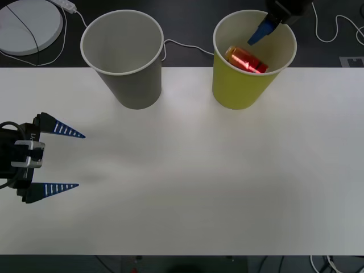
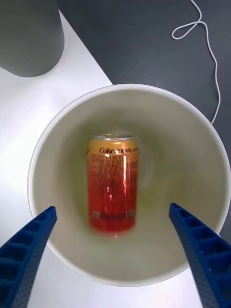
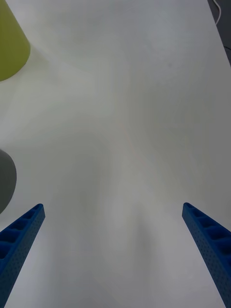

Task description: Put the can into the green bin and the plastic bottle into the gray bin

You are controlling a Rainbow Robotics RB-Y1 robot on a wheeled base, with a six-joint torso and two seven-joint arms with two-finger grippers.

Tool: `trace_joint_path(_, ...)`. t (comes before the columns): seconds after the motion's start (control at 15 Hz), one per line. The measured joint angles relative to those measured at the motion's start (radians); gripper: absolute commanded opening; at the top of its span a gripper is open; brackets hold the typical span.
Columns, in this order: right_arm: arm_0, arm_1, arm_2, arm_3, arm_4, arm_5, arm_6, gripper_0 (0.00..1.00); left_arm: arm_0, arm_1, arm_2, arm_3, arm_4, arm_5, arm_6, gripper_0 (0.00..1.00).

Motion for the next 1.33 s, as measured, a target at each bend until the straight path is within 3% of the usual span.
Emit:
trace_joint_path(0.2,0.000,-0.027,0.000,-0.009,-0.039,0.000,0.005,1.00,0.000,0.000,0.000,0.000,0.000,0.000,0.000,1.00)
trace_joint_path(0.53,0.062,-0.163,-0.032,-0.123,-0.211,0.000,0.025,1.00,0.000,0.000,0.000,0.000,0.000,0.000,0.000,1.00)
trace_joint_path(0.8,0.251,-0.250,-0.231,-0.317,-0.304,0.000,0.085,1.00,0.000,0.000,0.000,0.000,0.000,0.000,0.000,1.00)
trace_joint_path(1.13,0.560,-0.314,-0.489,-0.450,-0.488,0.000,0.342,1.00,0.000,0.000,0.000,0.000,0.000,0.000,0.000,1.00)
trace_joint_path(1.33,0.727,-0.325,-0.611,-0.520,-0.546,0.000,0.491,1.00,0.000,0.000,0.000,0.000,0.000,0.000,0.000,1.00)
